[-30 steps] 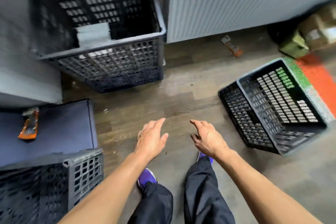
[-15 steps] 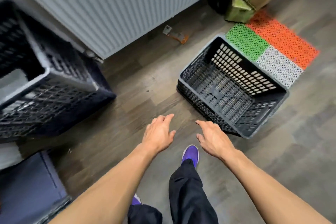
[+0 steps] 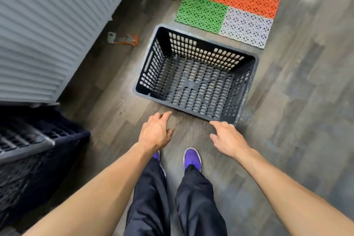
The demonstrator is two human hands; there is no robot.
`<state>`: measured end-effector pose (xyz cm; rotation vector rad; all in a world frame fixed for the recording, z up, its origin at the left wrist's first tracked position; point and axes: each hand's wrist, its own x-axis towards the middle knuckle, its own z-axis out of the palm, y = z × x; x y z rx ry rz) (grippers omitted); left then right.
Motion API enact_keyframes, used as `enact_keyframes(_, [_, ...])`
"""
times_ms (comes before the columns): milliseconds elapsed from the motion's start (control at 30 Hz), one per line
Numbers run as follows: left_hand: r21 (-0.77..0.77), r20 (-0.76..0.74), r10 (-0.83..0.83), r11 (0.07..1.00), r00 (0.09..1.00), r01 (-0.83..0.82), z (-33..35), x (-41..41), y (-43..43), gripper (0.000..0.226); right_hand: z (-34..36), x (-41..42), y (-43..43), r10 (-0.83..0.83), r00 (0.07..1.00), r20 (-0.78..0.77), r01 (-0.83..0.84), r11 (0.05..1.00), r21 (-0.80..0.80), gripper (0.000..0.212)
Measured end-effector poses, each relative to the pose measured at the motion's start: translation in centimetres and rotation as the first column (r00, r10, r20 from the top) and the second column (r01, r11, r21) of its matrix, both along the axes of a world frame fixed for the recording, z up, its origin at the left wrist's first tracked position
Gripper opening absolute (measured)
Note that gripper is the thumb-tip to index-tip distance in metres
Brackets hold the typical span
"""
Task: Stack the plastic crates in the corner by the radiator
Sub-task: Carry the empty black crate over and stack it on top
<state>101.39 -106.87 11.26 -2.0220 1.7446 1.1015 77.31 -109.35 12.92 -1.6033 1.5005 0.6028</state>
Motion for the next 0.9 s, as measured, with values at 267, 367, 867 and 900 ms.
enact_keyframes(267, [0.045,0.005,-0.101,0.994,0.995,0.1,-5.6,-2.6,-3.2,0.055,-3.7,-2.4,-0.2,-0.268,0.962,-0.045,0.269,0.963,0.021,0.054])
enact_keyframes(367, [0.084,-0.007,-0.111,0.99,0.994,0.111,-8.6,-4.6,-3.8,0.057,-6.4,-2.9,-0.5,-0.332,0.94,-0.079,0.334,0.943,0.007,0.055])
enact_keyframes(867, [0.38,0.098,0.644,0.68,0.758,-0.627,-18.6,-10.6,-4.9,0.106,-15.1,-5.9,-2.8,-0.585,0.78,-0.22,0.579,0.809,-0.097,0.076])
enact_keyframes(900, [0.403,0.057,0.758,0.578,0.65,-0.71,-19.2,-10.8,-4.9,0.107,-15.7,-5.9,-3.2,-0.626,0.751,-0.212,0.619,0.778,-0.107,0.071])
